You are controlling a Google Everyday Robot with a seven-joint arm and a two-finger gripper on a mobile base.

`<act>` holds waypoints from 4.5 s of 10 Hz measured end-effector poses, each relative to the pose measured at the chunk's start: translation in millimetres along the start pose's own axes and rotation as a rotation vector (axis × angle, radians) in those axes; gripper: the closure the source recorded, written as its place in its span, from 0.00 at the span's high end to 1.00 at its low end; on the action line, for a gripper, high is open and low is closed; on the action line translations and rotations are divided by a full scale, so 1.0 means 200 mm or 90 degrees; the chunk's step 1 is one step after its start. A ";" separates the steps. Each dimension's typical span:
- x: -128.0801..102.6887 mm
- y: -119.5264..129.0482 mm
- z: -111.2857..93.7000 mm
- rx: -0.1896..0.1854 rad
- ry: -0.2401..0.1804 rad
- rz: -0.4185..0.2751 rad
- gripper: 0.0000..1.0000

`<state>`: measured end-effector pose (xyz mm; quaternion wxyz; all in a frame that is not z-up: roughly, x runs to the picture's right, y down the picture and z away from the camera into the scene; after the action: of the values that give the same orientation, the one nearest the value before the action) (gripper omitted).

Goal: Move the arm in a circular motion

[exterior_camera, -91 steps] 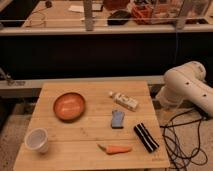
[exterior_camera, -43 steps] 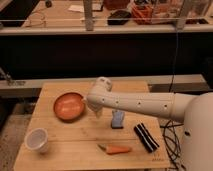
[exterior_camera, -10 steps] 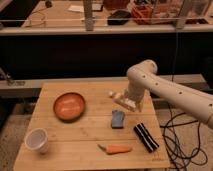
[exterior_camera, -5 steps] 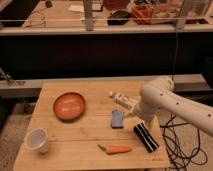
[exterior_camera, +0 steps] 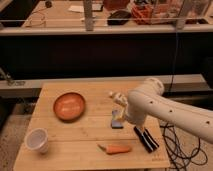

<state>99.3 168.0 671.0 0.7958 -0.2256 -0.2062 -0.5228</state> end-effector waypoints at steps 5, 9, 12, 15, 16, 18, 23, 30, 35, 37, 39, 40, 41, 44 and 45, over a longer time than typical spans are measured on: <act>-0.06 -0.60 -0.12 -0.005 0.055 -0.155 0.80; 0.31 -0.80 -0.11 -0.004 0.098 -0.141 0.80; 0.69 -0.83 -0.05 0.018 0.106 -0.119 0.80; 1.09 -0.73 0.04 0.025 0.089 -0.050 0.80; 1.20 -0.64 0.07 0.023 0.083 -0.019 0.80; 1.36 -0.40 0.13 0.019 0.063 0.058 0.80; 1.22 0.07 0.20 0.014 0.048 0.159 0.80; 0.40 0.32 0.13 -0.019 0.066 0.177 0.80; 0.04 -0.10 0.01 -0.032 0.087 0.051 0.80; -0.05 -0.31 -0.06 -0.023 0.085 -0.029 0.80; -0.10 -0.52 -0.14 -0.014 0.092 -0.112 0.80; -0.09 -0.59 -0.17 -0.015 0.097 -0.136 0.80; -0.05 -0.66 -0.18 -0.014 0.102 -0.154 0.80; 0.19 -0.86 -0.18 0.003 0.114 -0.180 0.80; 0.30 -0.91 -0.17 0.013 0.114 -0.180 0.80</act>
<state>-42.9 39.6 703.8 0.7318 -0.1386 -0.1696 -0.6454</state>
